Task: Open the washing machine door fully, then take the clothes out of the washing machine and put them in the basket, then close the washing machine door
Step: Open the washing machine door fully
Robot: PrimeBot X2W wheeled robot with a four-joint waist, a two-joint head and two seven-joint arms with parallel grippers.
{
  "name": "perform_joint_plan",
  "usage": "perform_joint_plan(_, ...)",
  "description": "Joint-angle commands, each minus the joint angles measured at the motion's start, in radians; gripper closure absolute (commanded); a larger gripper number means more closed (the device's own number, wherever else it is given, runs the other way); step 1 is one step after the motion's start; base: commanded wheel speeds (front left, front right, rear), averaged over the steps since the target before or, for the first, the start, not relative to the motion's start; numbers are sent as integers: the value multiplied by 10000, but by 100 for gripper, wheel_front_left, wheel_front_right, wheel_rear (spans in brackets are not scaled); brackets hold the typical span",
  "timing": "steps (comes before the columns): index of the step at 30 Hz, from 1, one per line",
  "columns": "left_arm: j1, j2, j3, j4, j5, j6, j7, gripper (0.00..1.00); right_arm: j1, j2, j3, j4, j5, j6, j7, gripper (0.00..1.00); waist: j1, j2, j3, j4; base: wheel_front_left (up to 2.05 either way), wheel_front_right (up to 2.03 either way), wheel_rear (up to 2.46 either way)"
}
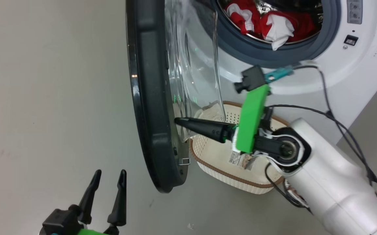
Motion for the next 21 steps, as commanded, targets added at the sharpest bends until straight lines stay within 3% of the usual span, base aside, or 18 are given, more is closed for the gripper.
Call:
perform_joint_plan(1, -121, 143, 373, -146, 76, -35, -118, 0, 220, 77, -99, -195, -9, 50, -188, 0, 0, -1, -101, -45, 0, 0, 0)
perform_joint_plan(21, -22, 143, 1343, 422, 724, -493, -118, 0, 2588, -1291, -50, 427, -697, 50, -3428, 0, 0, -1, -760, -876, 0, 0, 0)
